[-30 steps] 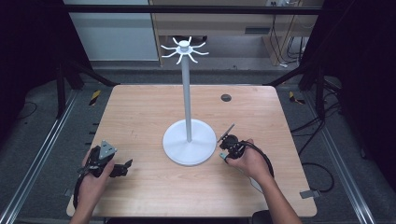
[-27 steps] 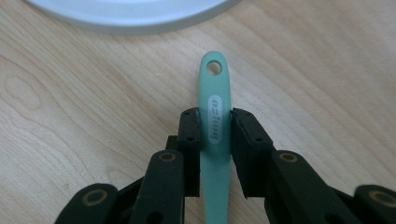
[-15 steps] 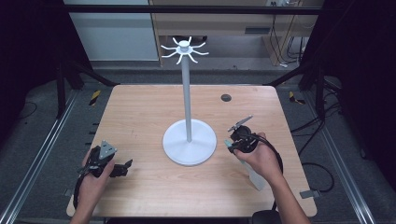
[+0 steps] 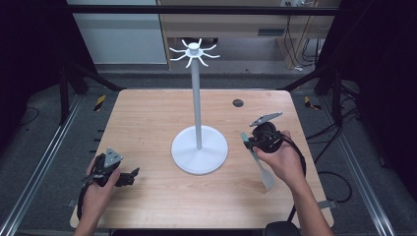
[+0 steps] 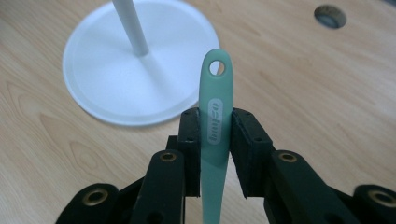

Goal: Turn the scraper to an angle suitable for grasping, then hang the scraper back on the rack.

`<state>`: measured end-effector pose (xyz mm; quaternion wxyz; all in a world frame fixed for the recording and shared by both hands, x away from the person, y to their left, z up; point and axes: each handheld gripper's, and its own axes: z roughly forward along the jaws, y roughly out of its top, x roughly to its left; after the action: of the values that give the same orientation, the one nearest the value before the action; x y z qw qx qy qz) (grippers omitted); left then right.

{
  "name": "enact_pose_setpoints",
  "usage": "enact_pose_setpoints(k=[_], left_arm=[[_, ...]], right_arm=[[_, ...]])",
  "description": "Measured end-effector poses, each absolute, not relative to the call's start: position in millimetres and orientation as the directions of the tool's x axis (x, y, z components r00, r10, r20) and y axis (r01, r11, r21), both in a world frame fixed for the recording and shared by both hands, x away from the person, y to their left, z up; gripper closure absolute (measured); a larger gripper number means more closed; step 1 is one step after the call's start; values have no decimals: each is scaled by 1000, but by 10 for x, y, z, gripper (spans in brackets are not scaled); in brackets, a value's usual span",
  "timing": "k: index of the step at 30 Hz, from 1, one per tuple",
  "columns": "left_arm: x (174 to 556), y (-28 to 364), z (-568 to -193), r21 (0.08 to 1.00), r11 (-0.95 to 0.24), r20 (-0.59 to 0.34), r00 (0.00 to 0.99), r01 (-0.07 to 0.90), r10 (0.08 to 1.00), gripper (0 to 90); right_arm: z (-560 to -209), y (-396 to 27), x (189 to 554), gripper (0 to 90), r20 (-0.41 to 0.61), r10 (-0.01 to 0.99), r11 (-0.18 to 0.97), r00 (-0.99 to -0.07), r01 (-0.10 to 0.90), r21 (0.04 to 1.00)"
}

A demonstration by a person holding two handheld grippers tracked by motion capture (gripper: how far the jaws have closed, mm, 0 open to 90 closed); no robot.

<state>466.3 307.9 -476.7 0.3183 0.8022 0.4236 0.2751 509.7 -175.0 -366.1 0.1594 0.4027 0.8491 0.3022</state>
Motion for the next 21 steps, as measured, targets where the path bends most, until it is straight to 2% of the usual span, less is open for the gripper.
enact_pose_setpoints(k=[21], left_arm=[[4658, 3088, -4764, 744, -436, 170, 487, 507, 857, 34]], right_arm=[[-3178, -1784, 5018, 745, -33, 791, 403, -611, 479, 780]])
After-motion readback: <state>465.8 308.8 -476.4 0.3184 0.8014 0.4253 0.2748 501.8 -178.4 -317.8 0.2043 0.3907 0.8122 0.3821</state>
